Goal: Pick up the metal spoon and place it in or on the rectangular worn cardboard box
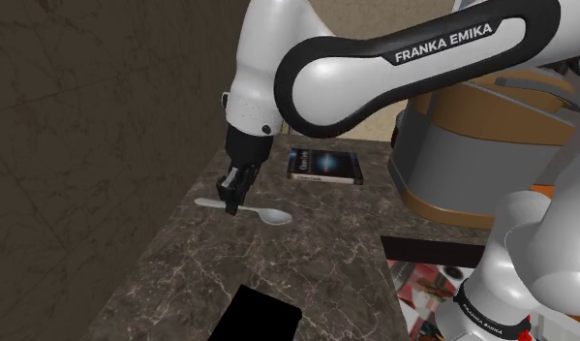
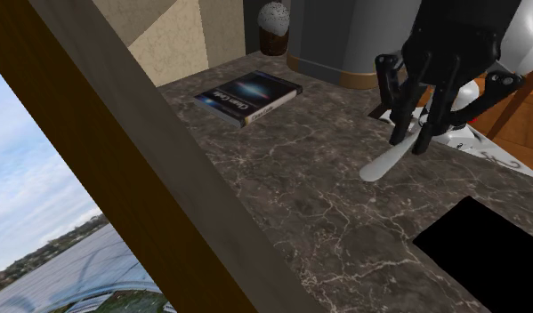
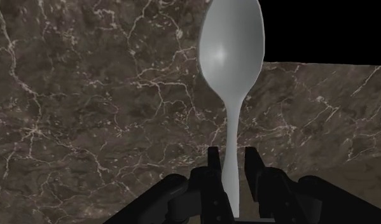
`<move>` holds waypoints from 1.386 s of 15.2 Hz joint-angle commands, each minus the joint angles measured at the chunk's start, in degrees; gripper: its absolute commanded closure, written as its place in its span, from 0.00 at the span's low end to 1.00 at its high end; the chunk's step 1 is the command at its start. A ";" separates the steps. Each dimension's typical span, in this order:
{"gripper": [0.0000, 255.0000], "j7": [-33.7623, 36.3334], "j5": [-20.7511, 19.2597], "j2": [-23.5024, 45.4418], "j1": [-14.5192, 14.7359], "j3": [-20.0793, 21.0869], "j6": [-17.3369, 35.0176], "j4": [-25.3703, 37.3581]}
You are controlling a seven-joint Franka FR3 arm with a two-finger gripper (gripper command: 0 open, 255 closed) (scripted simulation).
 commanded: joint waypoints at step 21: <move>1.00 21.19 -0.76 -5.62 7.94 13.33 5.84 -9.32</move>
